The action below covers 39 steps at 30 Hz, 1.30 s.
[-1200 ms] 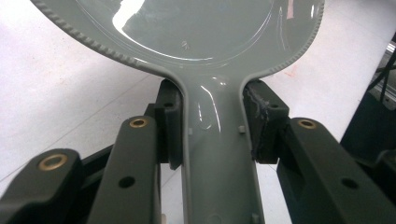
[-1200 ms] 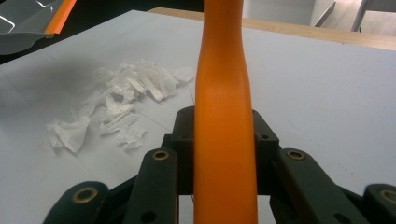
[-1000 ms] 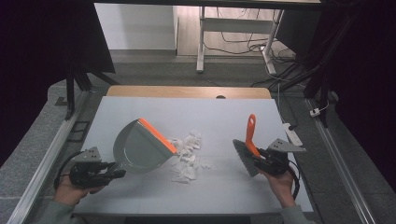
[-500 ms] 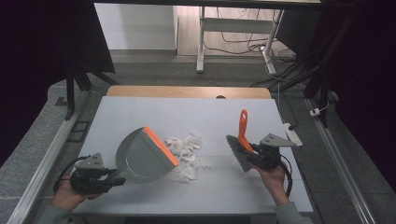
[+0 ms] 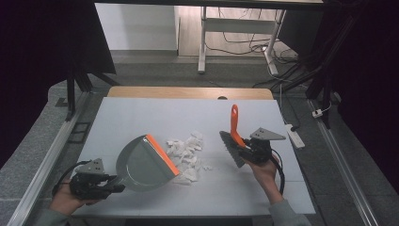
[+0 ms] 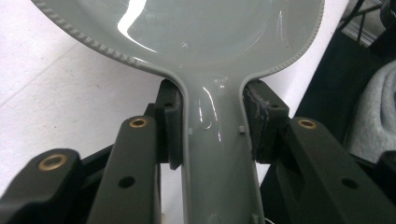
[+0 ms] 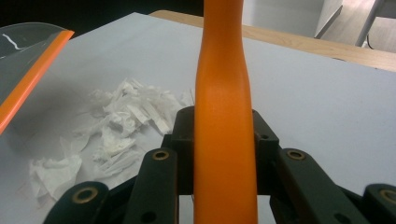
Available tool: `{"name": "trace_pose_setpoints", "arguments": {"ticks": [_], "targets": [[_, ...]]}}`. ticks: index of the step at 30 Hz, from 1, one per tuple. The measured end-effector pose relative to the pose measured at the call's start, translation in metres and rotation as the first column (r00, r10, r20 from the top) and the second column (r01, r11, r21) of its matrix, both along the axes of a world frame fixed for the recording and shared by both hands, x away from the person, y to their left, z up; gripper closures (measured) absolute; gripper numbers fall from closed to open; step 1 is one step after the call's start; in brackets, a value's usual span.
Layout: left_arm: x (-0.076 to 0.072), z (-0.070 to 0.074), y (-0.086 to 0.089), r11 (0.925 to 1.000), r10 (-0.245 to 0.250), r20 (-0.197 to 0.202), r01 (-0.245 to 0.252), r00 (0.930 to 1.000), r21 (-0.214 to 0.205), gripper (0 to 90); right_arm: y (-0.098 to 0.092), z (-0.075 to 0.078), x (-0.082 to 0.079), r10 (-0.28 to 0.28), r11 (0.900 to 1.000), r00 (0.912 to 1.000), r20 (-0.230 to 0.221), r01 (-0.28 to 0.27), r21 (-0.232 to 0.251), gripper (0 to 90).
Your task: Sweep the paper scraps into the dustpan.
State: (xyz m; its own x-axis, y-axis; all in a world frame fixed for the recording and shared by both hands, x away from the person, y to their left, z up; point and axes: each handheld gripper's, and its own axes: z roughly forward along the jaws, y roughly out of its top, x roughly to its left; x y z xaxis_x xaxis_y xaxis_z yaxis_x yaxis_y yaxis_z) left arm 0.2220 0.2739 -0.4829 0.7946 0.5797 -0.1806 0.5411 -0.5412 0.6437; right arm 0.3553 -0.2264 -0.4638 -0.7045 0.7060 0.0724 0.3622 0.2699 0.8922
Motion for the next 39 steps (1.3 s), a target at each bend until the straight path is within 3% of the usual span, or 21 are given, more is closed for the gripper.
{"name": "trace_pose_setpoints", "arguments": {"ticks": [10,22,39], "targets": [[-0.002,-0.005,0.003,0.9979,-0.055,-0.041,0.057,0.9976,0.031,61.3,0.014,0.001,0.012,0.005,0.9995,1.0,-0.002,-0.005,-0.031,69.9],[0.001,-0.018,0.01,0.9968,-0.033,-0.104,0.04,0.9941,0.07,61.2,0.037,0.0,0.033,0.005,0.9985,0.9999,-0.014,-0.005,-0.055,69.9],[0.007,-0.025,0.008,0.9974,-0.02,-0.146,0.03,0.9891,0.066,61.2,0.063,0.008,0.062,0.007,0.9968,0.9998,-0.018,-0.008,-0.079,69.9]]}}
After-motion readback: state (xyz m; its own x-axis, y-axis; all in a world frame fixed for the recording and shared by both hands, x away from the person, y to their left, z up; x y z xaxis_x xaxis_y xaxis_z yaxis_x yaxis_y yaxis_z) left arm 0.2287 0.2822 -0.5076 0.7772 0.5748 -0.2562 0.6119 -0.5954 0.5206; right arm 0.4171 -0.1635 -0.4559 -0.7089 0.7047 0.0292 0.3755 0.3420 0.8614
